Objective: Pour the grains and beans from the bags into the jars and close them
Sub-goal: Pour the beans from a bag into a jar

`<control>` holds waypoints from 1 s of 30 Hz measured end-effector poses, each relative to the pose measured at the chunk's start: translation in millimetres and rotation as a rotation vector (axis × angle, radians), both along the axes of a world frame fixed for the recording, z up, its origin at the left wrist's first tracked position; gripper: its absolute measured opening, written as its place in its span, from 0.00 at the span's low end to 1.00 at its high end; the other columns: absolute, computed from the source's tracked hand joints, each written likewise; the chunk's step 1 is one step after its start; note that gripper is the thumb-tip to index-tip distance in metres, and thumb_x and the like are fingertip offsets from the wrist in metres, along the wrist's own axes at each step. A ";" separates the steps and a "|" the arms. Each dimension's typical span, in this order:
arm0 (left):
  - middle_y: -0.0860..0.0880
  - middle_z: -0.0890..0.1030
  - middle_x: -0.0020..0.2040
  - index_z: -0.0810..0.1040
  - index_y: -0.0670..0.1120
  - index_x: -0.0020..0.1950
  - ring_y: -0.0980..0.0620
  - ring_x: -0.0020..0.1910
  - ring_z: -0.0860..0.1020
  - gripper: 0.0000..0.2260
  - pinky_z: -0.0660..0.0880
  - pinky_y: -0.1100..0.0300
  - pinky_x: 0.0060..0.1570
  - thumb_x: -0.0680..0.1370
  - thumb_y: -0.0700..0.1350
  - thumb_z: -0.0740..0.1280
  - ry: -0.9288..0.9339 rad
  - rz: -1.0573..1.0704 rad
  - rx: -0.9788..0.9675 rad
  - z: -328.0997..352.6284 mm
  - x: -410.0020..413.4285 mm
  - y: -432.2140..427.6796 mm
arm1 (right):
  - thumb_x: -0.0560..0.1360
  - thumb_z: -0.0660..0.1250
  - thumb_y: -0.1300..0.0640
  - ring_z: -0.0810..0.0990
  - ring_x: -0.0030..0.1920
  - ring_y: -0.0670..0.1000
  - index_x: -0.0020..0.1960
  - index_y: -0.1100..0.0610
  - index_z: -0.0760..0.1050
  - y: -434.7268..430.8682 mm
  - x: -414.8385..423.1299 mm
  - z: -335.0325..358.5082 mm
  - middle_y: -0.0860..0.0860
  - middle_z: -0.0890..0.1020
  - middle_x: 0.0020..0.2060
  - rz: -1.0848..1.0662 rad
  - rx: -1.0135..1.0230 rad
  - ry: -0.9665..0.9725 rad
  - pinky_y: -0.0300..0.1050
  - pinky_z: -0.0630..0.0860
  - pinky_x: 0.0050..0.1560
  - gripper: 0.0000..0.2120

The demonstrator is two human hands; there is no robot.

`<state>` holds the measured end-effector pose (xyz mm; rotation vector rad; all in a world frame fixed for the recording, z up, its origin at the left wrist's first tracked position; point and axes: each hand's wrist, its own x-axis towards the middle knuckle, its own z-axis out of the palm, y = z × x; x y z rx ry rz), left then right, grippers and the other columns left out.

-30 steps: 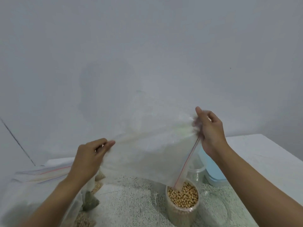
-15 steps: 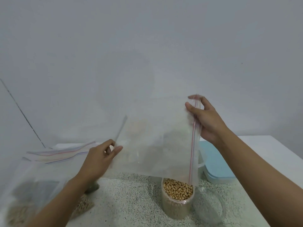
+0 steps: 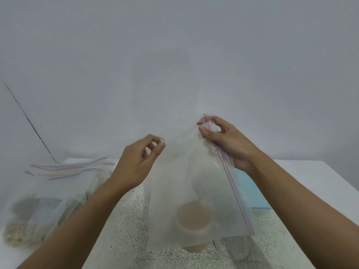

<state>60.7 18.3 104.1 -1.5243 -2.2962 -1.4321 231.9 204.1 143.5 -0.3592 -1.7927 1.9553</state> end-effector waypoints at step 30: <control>0.49 0.65 0.27 0.74 0.42 0.48 0.52 0.26 0.61 0.12 0.62 0.65 0.23 0.86 0.49 0.61 -0.487 -0.203 0.104 36.1 81.1 139.1 | 0.78 0.72 0.49 0.82 0.40 0.48 0.42 0.62 0.78 130.6 138.7 -34.4 0.54 0.86 0.39 0.160 0.490 -0.443 0.44 0.75 0.46 0.16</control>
